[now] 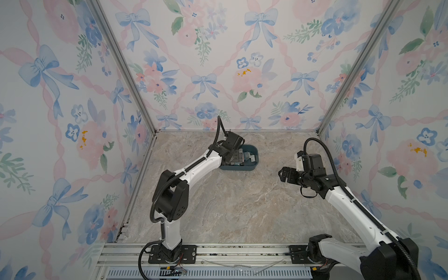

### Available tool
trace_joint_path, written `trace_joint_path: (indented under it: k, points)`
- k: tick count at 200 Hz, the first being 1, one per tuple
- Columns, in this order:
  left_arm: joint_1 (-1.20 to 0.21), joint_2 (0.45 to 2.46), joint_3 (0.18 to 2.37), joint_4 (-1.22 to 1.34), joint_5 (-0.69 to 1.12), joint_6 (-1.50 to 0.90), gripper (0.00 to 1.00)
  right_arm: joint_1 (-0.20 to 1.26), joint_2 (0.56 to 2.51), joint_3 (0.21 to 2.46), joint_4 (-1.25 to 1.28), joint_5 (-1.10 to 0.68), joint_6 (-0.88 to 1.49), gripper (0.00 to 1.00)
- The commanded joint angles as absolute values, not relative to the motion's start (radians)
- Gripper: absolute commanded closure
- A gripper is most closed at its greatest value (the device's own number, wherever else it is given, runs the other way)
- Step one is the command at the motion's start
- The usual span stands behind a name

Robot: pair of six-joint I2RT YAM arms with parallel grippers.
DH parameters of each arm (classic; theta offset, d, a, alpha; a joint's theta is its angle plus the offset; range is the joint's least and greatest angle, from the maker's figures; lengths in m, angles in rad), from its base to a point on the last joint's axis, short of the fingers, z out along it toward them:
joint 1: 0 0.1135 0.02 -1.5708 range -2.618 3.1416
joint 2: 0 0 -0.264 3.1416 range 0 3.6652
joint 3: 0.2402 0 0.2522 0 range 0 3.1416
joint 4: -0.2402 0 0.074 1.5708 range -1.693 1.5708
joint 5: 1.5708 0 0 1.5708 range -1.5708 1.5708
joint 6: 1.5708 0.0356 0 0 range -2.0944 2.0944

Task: Put the eraser in the storage box
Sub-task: Place the eraser in the storage box, then reset both arms

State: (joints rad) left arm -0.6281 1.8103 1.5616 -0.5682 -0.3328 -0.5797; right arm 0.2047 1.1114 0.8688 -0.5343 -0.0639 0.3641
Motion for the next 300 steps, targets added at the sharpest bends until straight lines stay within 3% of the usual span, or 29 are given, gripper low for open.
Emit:
trace_joint_path:
  k: [1, 25, 48, 67, 99, 126, 154, 188, 204, 219, 241, 255, 300]
  points:
    - [-0.62, 1.572, 1.382, -0.433, -0.492, -0.55, 0.02, 0.092, 1.026, 0.777, -0.431, -0.036, 0.305, 0.04]
    - [-0.563, 1.341, 1.075, -0.224, -0.568, -0.476, 0.02, -0.011, 0.933, 0.603, -0.19, 0.021, 0.25, 0.04]
    - [-0.437, 1.154, 0.768, 0.016, -0.503, -0.413, 0.02, -0.029, 0.919, 0.404, 0.155, 0.135, 0.182, 0.04]
    - [-0.336, 1.015, 0.57, 0.141, -0.468, -0.376, 0.02, -0.028, 0.987, 0.329, 0.356, 0.183, 0.149, 0.04]
    - [-0.242, 0.911, 0.413, 0.281, -0.507, -0.238, 0.02, -0.018, 1.227, 0.346, 0.558, 0.223, 0.102, 0.04]
    - [-0.2, 0.945, 0.283, 0.536, -0.492, -0.161, 0.02, 0.001, 1.35, 0.391, 0.685, 0.22, 0.056, 0.04]
    - [-0.121, 1.071, 0.193, 0.747, -0.377, -0.141, 0.02, 0.002, 1.391, 0.438, 0.651, 0.175, 0.064, 0.04]
    - [-0.1, 1.256, 0.151, 1.015, -0.323, -0.091, 0.02, 0.044, 1.557, 0.356, 0.985, 0.201, 0.037, 0.04]
    - [-0.098, 1.332, 0.181, 1.071, -0.263, -0.044, 0.02, 0.07, 1.53, 0.396, 0.86, 0.22, 0.01, 0.04]
    - [-0.095, 1.399, 0.213, 1.085, -0.244, -0.017, 0.02, 0.071, 1.546, 0.384, 0.912, 0.222, 0.007, 0.04]
    - [-0.09, 1.588, 0.197, 1.332, -0.237, 0.003, 0.02, 0.072, 1.538, 0.39, 0.886, 0.221, 0.008, 0.04]
    - [-0.078, 1.531, 0.236, 1.148, -0.204, -0.023, 0.02, 0.073, 1.537, 0.389, 0.889, 0.226, 0.007, 0.04]
    - [-0.041, 1.549, 0.254, 1.146, -0.16, -0.044, 0.02, 0.073, 1.54, 0.392, 0.884, 0.22, 0.007, 0.04]
